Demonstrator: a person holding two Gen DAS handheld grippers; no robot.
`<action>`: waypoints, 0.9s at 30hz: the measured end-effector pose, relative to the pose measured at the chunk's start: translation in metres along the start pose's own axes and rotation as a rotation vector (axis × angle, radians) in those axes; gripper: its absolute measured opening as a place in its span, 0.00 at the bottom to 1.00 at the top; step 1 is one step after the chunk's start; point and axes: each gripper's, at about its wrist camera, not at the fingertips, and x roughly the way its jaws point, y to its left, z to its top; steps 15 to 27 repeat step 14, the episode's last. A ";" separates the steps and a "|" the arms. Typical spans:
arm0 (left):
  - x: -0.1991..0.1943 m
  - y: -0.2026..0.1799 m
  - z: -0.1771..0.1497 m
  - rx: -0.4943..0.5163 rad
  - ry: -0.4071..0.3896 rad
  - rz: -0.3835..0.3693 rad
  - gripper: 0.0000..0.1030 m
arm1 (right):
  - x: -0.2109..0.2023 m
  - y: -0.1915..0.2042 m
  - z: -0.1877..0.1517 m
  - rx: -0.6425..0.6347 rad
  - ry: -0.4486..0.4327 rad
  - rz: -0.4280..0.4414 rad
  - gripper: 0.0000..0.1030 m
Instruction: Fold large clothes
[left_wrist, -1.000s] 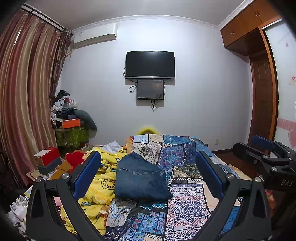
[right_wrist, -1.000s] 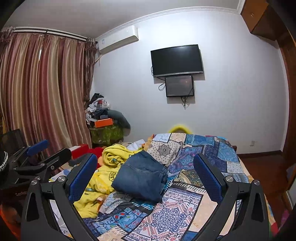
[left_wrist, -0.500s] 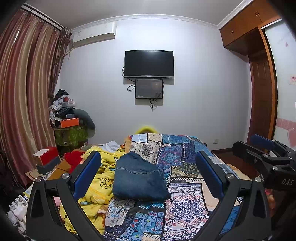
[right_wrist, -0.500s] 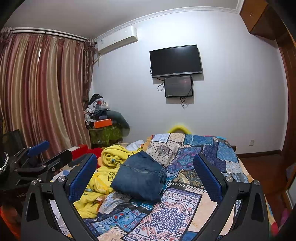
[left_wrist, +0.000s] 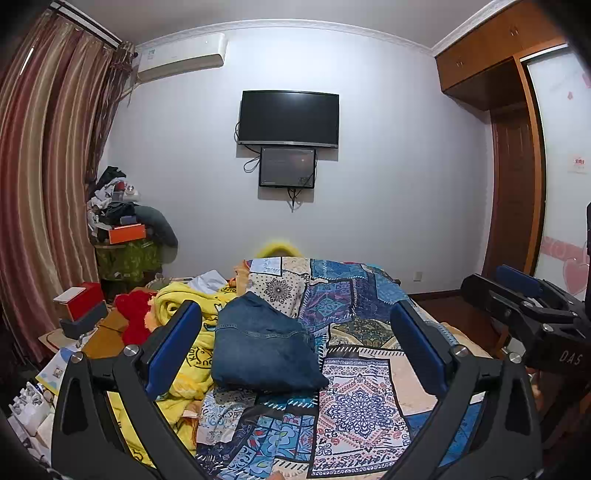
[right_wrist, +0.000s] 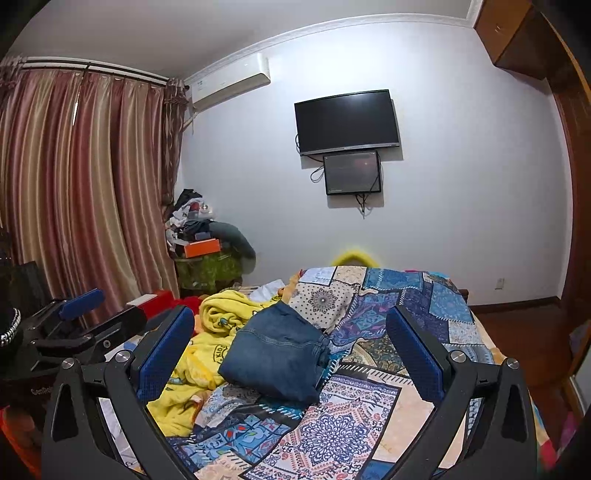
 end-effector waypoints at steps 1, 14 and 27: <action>0.001 0.001 0.000 -0.004 0.002 -0.005 0.99 | 0.000 0.000 0.000 0.000 0.001 -0.001 1.00; 0.005 0.004 -0.002 -0.001 0.011 -0.028 0.99 | 0.007 0.002 -0.003 0.005 0.019 -0.008 1.00; 0.005 0.004 -0.002 -0.001 0.011 -0.028 0.99 | 0.007 0.002 -0.003 0.005 0.019 -0.008 1.00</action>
